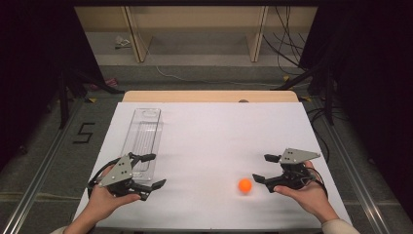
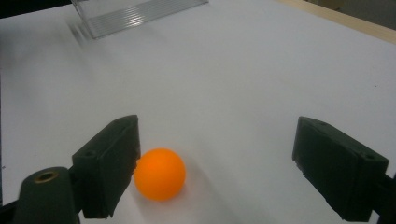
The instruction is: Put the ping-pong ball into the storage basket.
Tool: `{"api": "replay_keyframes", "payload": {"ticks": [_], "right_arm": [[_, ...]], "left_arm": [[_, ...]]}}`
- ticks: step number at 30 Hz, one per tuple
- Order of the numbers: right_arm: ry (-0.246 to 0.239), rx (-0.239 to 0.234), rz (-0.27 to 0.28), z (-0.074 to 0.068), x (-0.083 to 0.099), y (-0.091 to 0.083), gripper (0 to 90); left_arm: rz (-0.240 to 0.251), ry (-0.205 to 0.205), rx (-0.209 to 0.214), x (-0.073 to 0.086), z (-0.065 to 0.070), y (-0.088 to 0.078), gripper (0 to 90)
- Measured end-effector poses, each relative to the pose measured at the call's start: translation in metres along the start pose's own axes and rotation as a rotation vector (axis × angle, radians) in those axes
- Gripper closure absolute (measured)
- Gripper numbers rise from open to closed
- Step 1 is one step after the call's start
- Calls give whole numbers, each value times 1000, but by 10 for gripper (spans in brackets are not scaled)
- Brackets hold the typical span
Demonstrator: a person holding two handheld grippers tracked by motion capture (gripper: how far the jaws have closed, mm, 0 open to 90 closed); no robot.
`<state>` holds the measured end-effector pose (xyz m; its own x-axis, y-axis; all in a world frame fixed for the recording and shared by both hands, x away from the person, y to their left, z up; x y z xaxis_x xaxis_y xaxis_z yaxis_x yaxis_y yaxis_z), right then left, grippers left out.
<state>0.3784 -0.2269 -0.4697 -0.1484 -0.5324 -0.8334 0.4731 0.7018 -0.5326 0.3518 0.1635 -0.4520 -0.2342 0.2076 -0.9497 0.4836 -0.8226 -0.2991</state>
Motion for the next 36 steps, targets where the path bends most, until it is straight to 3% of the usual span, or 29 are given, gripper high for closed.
{"api": "replay_keyframes", "payload": {"ticks": [17,27,36], "right_arm": [[-15,-72,-42,-9,3,10,162],[-59,-156,-132,-20,6,39,164],[-72,-187,-173,-25,10,50,166]], "left_arm": [[-1,1,2,0,1,0,160],[0,2,3,0,1,-1,160],[1,1,4,0,1,0,160]]}}
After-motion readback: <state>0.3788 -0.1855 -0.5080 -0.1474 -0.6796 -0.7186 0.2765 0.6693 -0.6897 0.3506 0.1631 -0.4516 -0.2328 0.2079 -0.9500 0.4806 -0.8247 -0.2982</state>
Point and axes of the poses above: each handheld gripper's, and its own axes: y roughly forward along the jaws, x roughly out of its underside, z roughly to its right, the point moved 6 cm from there along y, roughly forward along the jaws, and after that the axes turned 13 degrees about -y, right-handed, at the moved point
